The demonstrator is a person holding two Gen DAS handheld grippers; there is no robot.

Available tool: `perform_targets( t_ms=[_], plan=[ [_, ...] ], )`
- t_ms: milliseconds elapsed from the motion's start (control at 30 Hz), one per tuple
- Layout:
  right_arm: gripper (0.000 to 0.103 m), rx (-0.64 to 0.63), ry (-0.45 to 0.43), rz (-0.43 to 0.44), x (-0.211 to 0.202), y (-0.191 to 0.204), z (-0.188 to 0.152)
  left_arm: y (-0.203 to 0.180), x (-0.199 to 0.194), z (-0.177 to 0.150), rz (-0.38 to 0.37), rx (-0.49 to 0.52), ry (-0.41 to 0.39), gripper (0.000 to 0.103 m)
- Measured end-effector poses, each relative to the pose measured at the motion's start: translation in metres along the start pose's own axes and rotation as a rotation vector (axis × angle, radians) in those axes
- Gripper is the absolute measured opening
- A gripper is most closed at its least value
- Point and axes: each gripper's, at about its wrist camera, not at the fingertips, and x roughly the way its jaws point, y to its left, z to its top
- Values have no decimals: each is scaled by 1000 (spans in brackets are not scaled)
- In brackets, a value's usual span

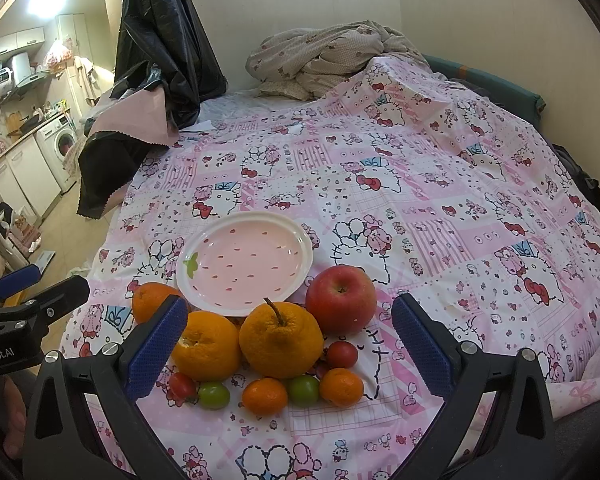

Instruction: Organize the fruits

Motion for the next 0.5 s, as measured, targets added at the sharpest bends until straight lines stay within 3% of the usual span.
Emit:
perform_targets(
  t_ms=[500],
  plan=[
    [103,-1,-1,1,0,0,0,1,1,-1,-1,0,5,103]
  ],
)
